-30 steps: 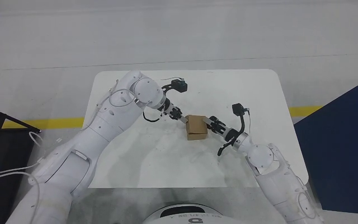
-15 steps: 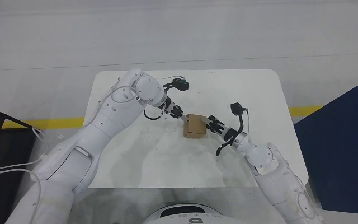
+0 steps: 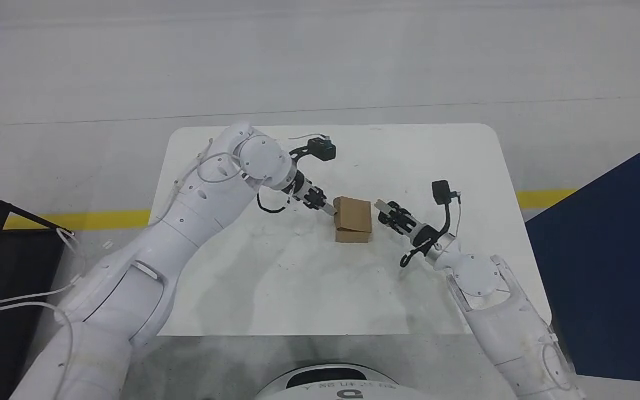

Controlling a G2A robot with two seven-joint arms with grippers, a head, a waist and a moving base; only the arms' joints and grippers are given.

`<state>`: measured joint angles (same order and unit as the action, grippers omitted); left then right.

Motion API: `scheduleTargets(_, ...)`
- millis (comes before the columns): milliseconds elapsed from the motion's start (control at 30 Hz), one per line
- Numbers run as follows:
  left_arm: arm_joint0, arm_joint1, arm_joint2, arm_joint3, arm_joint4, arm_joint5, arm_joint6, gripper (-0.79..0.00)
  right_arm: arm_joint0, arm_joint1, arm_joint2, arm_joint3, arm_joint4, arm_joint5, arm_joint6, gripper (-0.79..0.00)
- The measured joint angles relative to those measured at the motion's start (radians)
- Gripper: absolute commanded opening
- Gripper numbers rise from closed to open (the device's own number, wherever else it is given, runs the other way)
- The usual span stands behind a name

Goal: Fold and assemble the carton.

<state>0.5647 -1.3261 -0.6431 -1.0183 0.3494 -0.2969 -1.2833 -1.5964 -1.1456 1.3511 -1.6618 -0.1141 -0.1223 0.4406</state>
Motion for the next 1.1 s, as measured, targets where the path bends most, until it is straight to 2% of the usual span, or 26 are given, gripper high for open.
scheduleTargets(233, 0.023, 0.024, -0.039, -0.022, 0.025, 0.002, 0.001, 0.000, -0.008, 0.002, -0.002, 0.000, 0.002, 0.003, 0.036, -0.434)
scheduleTargets(367, 0.029, 0.023, -0.034, -0.030, 0.026, 0.005, 0.001, 0.000, 0.003, 0.001, -0.013, 0.008, 0.008, 0.006, 0.044, -0.434)
scheduleTargets(667, -0.001, -0.007, 0.015, 0.005, 0.003, 0.002, -0.005, 0.000, 0.007, 0.001, -0.021, 0.014, 0.003, 0.004, 0.051, -0.437)
scheduleTargets(1100, -0.057, -0.055, 0.068, 0.115, -0.043, 0.001, -0.028, 0.000, 0.008, 0.002, -0.036, 0.009, -0.027, -0.003, 0.051, -0.443)
